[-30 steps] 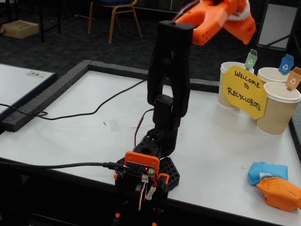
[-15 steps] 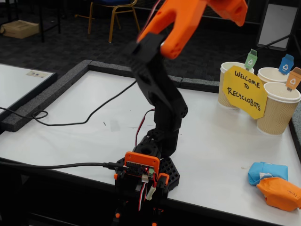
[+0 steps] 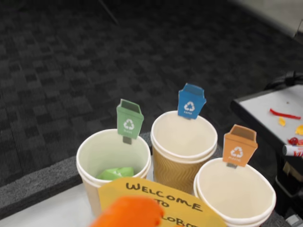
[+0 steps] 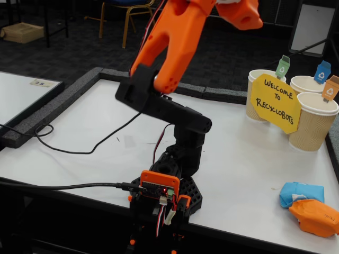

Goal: Sort rubbish by color.

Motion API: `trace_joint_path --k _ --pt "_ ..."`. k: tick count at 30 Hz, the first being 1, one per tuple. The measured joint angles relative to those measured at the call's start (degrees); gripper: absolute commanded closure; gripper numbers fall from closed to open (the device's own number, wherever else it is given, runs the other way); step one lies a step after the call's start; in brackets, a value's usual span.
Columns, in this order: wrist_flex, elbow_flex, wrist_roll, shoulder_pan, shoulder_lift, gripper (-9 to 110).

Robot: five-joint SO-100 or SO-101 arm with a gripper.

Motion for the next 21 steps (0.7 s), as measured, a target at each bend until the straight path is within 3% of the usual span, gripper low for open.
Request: trace_joint_path --k 21 --pt "7.0 5.4 9.8 3.5 6.9 101"
